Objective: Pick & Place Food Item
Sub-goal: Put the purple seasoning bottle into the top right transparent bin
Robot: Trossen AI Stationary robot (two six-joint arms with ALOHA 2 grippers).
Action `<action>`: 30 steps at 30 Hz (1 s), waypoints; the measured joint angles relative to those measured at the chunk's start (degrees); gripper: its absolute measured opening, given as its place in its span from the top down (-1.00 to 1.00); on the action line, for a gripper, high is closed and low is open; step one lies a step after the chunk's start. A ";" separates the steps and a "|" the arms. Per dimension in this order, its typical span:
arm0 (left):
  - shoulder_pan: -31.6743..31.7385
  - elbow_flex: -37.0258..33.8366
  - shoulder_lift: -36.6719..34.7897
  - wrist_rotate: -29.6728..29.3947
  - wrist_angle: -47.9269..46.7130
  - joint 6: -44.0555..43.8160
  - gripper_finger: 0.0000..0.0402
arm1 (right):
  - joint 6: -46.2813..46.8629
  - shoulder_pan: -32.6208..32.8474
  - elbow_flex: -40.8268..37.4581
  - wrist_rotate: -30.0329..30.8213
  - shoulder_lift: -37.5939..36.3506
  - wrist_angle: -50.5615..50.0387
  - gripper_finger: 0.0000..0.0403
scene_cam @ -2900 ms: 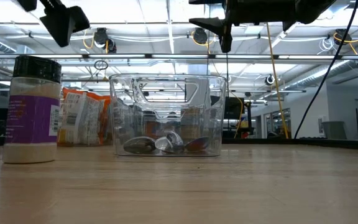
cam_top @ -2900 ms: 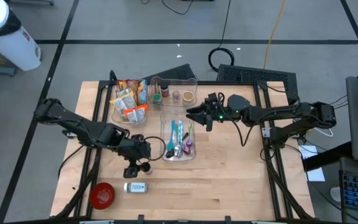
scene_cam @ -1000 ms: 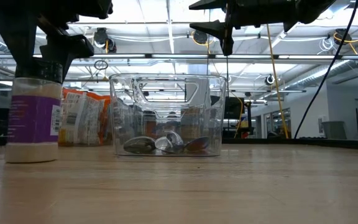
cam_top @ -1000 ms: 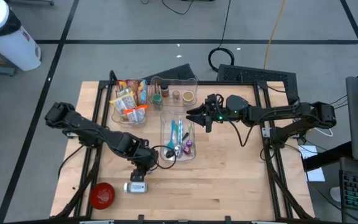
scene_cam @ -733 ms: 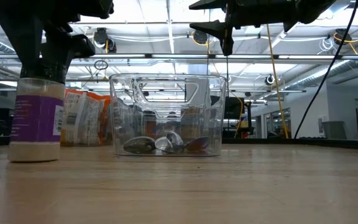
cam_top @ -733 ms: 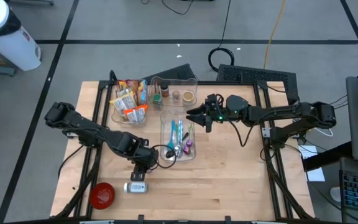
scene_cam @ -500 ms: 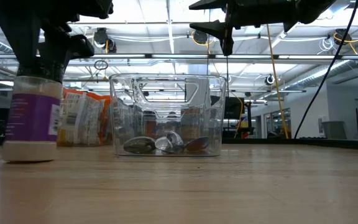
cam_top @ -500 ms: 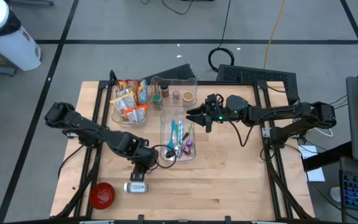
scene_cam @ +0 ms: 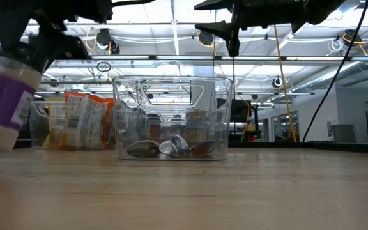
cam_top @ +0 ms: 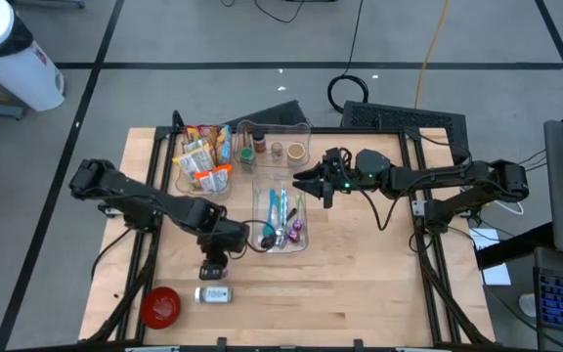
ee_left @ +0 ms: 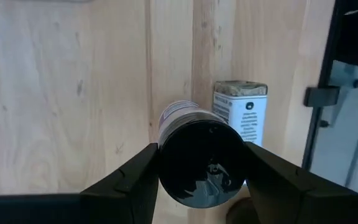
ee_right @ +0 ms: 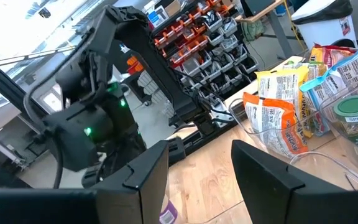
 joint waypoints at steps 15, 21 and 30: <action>7.15 18.57 -2.94 -4.76 -18.10 7.71 -0.03 | 0.17 -0.01 -0.02 0.11 0.00 0.68 0.16; 10.07 25.28 -2.88 -7.98 -23.48 7.71 -0.03 | 0.17 -0.02 -0.02 0.11 0.00 0.66 0.16; 17.05 30.03 -2.86 -10.01 -23.37 11.61 -0.03 | 0.15 -0.02 -0.02 0.11 0.00 0.66 0.16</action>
